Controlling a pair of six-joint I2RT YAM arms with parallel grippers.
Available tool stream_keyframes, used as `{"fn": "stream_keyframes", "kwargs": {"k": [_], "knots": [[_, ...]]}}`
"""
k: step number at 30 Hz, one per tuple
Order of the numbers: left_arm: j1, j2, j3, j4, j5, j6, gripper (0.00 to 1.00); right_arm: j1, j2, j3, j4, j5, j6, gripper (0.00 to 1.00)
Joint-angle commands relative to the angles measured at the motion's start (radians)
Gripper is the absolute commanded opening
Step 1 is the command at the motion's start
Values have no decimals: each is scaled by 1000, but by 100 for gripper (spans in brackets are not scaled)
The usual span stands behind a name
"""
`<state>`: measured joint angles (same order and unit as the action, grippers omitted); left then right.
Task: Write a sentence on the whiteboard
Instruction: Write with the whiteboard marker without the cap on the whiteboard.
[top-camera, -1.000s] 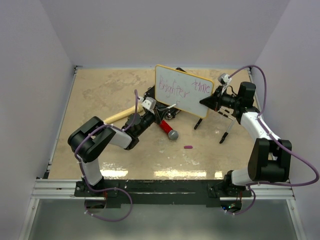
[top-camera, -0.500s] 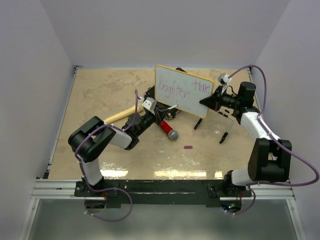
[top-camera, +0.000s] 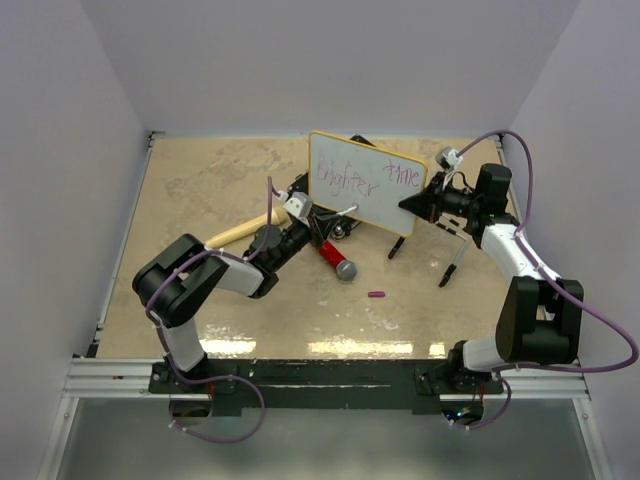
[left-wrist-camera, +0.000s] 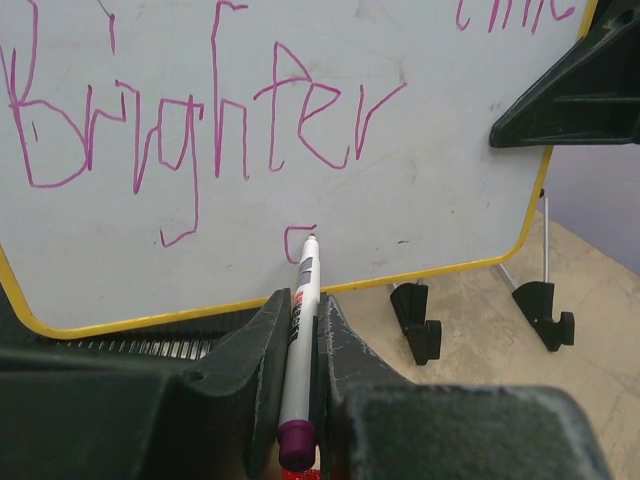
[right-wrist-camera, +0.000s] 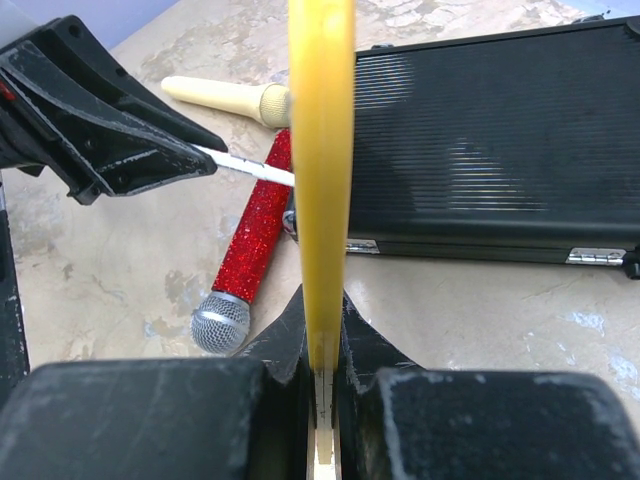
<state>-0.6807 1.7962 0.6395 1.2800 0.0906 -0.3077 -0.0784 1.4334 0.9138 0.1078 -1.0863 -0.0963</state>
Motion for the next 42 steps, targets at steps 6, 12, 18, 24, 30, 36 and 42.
{"fn": "stream_keyframes", "kwargs": {"k": [6, 12, 18, 24, 30, 36, 42], "knots": [[4, -51, 43, 200, 1, 1, 0, 14, -7, 0, 1, -47, 9, 0], [4, -35, 29, 187, 0, -4, 0, 14, -8, 0, 0, -47, 9, 0], [6, -24, -1, 174, -8, -4, 0, 14, -8, 0, 0, -47, 10, 0], [3, -9, -24, 179, -3, -22, 0, 14, -8, 0, 1, -47, 10, 0], [-2, 2, -18, 183, 11, -30, 0, 14, -8, 0, 1, -47, 10, 0], [-10, 11, -8, 174, 18, -30, 0, 14, -11, 2, 1, -49, 10, 0], [-10, 17, -6, 163, 18, -30, 0, 14, -13, 2, 1, -49, 10, 0]]}}
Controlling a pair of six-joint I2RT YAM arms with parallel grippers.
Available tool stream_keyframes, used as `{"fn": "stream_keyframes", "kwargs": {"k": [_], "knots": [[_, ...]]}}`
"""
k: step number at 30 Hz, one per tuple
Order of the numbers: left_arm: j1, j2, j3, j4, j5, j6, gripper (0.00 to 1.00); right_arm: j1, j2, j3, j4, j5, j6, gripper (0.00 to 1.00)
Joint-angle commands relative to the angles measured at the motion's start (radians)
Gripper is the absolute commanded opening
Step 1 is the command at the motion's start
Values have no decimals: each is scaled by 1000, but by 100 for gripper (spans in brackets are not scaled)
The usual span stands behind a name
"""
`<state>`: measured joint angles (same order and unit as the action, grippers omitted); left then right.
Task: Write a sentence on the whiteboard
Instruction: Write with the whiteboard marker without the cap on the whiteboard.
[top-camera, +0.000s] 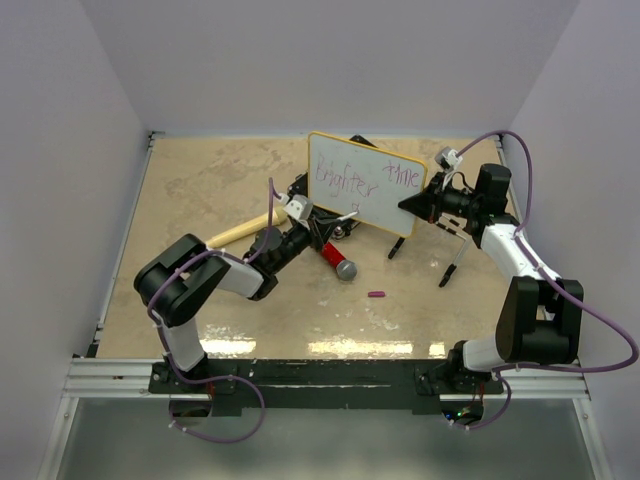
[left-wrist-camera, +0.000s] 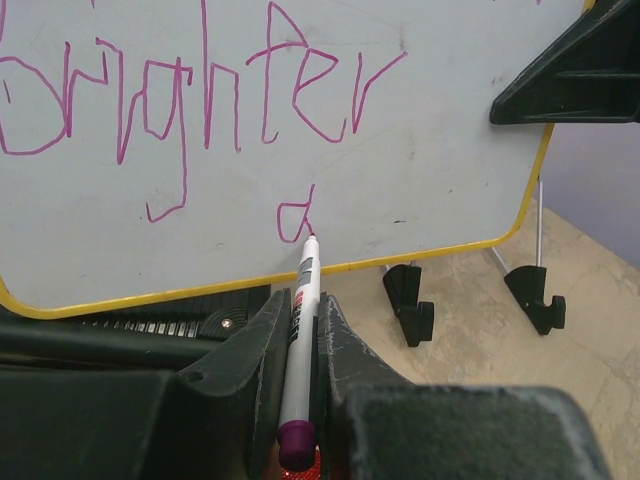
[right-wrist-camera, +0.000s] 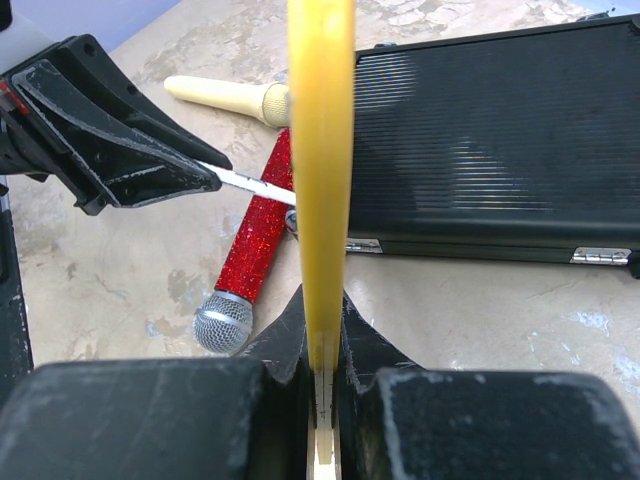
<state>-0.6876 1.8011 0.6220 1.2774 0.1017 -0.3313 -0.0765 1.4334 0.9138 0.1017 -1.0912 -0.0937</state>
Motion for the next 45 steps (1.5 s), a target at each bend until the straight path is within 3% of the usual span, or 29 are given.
{"fn": "stream_keyframes", "kwargs": {"k": [1, 10, 22, 28, 38, 45], "knots": [[-4, 12, 12, 166, 10, -9, 0, 11, -11, 2, 7, -45, 8, 0], [-6, -12, -11, 185, 23, -18, 0, 12, -13, 0, 7, -44, 8, 0], [0, -310, -119, 60, 9, -2, 0, 12, -18, 2, 1, -33, 0, 0], [8, -370, -179, 50, -5, -18, 0, 12, -16, 2, 3, -30, 0, 0], [10, -330, -170, 65, 12, -46, 0, 12, -13, 2, 3, -30, 0, 0], [5, -218, -96, 98, 29, -72, 0, 12, -11, 2, 4, -30, 2, 0]]}}
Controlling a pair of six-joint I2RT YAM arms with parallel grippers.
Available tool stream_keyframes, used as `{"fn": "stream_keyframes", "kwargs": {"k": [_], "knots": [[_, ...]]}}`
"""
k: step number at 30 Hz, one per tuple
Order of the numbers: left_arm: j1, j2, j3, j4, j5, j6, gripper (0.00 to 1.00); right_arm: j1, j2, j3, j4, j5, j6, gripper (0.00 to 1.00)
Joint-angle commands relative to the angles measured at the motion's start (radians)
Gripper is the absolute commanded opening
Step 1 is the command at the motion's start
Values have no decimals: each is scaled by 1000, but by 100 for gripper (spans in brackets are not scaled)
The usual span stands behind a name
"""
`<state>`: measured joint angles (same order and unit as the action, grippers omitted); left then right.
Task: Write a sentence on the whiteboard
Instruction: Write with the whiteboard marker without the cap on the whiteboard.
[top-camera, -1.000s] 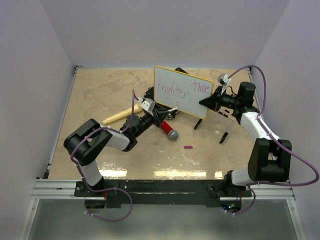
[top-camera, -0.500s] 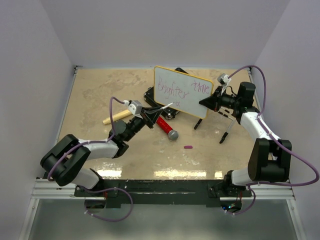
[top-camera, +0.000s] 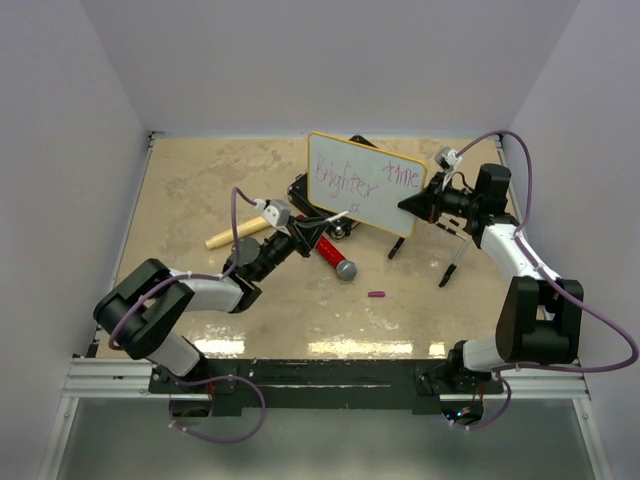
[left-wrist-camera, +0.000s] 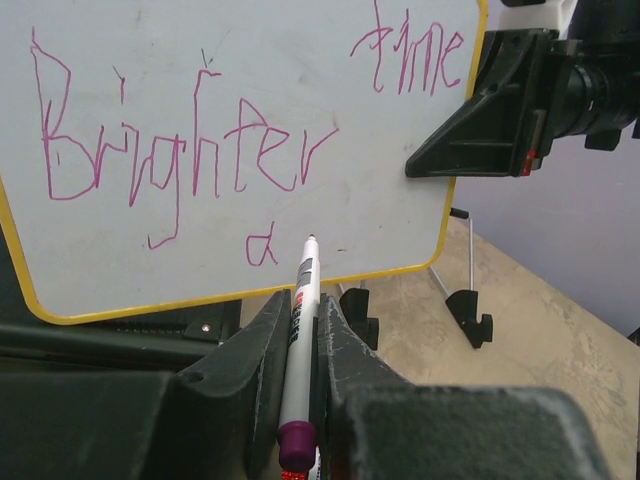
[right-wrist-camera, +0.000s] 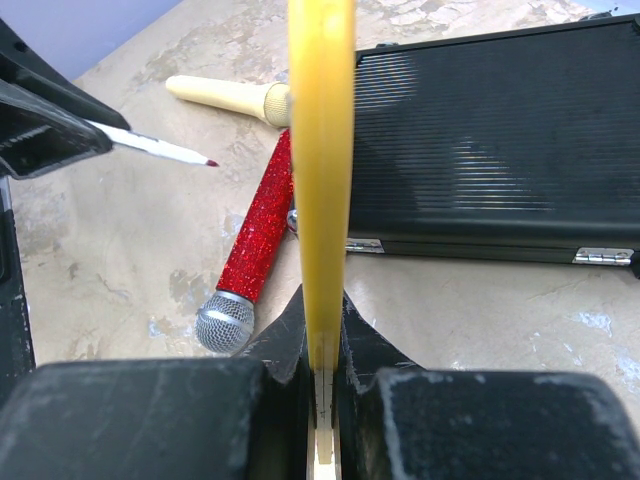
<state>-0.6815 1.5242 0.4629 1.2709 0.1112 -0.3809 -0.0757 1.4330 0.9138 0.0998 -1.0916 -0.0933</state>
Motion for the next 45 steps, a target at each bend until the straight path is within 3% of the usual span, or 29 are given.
{"fn": "stream_keyframes", "kwargs": {"k": [1, 18, 45], "knots": [[-4, 73, 74, 110, 21, -21, 0, 11, -11, 2, 6, -31, 1, 0], [-16, 248, 266, 59, 22, 16, 0, 10, -3, 3, 8, -36, 3, 0], [-15, 188, 186, 67, -30, 60, 0, 11, -3, 2, 8, -36, 3, 0]]}}
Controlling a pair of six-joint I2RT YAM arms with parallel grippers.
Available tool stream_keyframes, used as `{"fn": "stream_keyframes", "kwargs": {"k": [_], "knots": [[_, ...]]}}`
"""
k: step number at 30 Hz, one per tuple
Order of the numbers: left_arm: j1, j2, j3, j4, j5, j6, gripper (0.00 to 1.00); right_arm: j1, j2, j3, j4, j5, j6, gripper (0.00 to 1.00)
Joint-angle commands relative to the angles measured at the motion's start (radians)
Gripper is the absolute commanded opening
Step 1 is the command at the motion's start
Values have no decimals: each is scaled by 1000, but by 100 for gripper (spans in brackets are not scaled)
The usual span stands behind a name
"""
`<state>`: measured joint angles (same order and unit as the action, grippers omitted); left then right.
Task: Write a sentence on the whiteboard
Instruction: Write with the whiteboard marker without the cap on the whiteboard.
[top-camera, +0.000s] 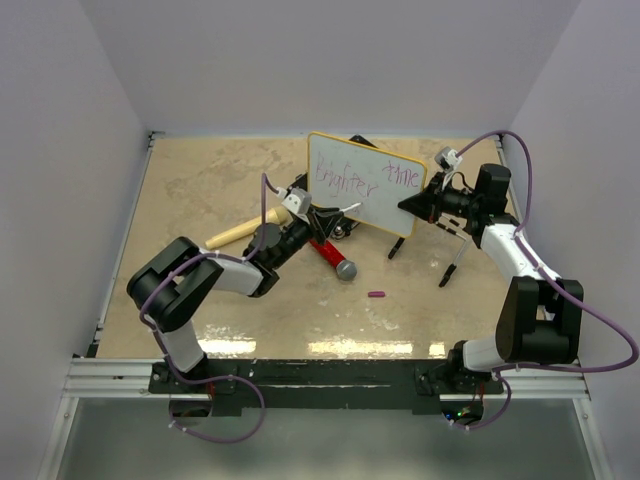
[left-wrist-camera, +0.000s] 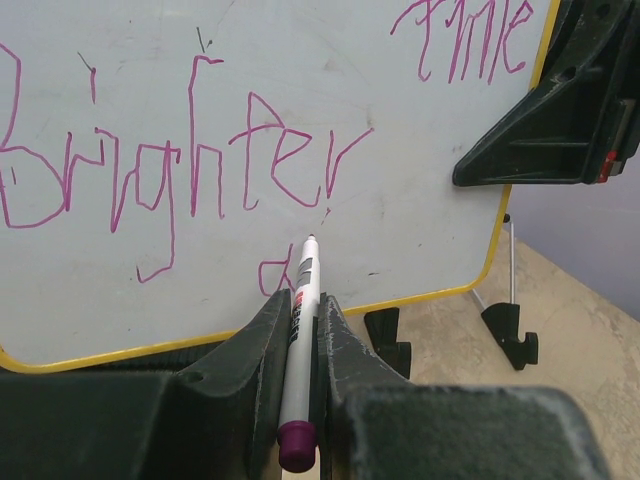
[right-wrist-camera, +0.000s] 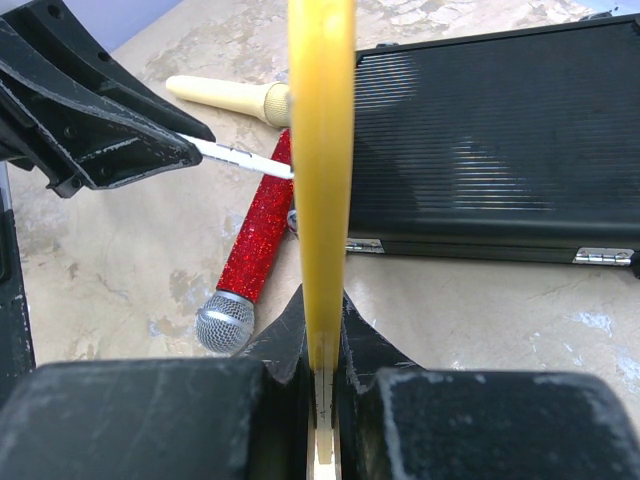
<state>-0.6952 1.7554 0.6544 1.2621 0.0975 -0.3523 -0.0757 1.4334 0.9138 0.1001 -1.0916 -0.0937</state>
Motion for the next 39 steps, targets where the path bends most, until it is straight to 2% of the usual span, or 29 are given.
{"fn": "stream_keyframes", "kwargs": {"k": [1, 24, 39], "knots": [[-3, -42, -1, 76, -16, 32, 0, 11, -5, 2, 7, -36, 3, 0], [0, 22, 65, 25, -16, 52, 0, 11, -5, 2, 7, -37, 3, 0], [-1, 56, 11, 31, -7, 27, 0, 11, -5, 3, 7, -39, 5, 0]]}}
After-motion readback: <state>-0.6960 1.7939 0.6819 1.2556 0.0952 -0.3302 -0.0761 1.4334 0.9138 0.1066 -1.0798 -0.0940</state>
